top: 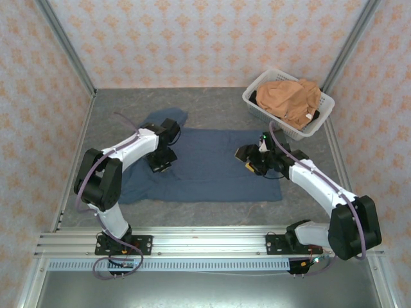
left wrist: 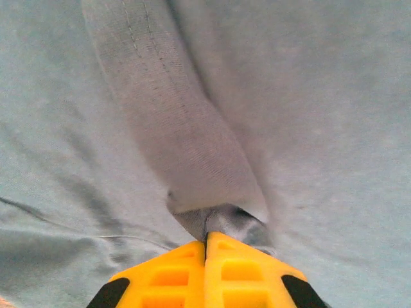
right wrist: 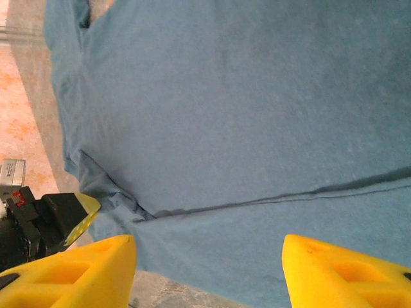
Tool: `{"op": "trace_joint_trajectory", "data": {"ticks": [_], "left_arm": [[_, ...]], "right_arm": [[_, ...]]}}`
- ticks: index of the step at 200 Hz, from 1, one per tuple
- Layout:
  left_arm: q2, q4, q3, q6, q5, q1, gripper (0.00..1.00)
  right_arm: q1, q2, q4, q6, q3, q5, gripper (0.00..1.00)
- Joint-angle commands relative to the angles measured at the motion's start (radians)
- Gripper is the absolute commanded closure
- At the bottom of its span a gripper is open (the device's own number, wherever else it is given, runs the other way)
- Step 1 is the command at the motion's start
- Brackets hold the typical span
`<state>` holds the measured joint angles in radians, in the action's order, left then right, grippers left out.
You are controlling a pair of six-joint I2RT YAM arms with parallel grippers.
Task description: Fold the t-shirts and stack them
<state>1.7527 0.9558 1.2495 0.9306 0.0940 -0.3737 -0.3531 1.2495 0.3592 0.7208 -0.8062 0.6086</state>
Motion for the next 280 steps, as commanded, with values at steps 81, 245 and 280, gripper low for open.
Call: {"op": "trace_joint_trajectory", "data": {"ticks": [81, 245, 280], "left_arm": [[0.251, 0.064, 0.289, -0.169, -0.085, -0.034, 1.0], [-0.262, 0.072, -0.234, -0.068, -0.022, 0.15, 0.6], [-0.337, 0.098, -0.316, -0.085, -0.03, 0.234, 0.61]], "right_arm": [[-0.002, -0.018, 0.058, -0.009, -0.036, -0.03, 0.39], [0.22, 0.101, 0.215, 0.035, 0.057, -0.324, 0.69], [0.241, 0.237, 0.228, -0.013, -0.033, -0.377, 0.87]]}}
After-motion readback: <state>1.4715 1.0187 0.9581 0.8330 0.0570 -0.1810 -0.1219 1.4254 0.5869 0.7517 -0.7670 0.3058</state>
